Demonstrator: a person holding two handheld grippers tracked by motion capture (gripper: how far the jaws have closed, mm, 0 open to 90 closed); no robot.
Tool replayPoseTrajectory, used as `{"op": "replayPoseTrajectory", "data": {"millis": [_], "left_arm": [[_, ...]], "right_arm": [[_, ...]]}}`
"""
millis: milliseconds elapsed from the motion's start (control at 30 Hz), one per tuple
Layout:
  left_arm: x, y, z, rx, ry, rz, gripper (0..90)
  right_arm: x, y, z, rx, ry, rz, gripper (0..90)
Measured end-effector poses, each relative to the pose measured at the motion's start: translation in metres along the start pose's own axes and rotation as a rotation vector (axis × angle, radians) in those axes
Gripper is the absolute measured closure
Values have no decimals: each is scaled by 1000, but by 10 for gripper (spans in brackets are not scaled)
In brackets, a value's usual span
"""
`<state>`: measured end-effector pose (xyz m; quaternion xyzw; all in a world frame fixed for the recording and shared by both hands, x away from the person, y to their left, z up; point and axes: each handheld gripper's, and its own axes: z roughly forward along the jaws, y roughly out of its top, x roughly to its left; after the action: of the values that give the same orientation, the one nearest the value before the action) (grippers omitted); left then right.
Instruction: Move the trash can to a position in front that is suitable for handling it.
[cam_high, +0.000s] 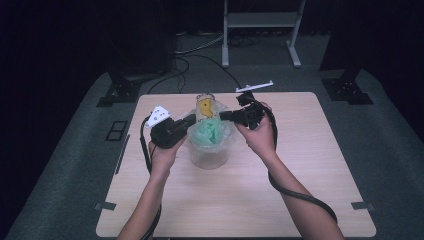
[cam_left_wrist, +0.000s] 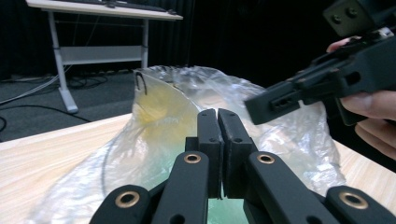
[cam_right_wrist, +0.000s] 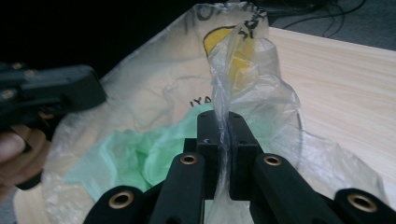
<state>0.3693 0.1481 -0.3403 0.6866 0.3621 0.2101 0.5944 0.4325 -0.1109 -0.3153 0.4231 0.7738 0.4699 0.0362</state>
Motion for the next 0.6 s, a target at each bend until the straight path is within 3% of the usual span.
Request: {"op": "replayPoseTrajectory", "data": {"millis": [400,600], "left_arm": [[-14,-8,10,13,-66,14,884],[-19,-13,15,30,-87,23,884]], "right_arm": [[10,6,13,-13,105,62,860],[9,5,14,-21,122,78,850]]}}
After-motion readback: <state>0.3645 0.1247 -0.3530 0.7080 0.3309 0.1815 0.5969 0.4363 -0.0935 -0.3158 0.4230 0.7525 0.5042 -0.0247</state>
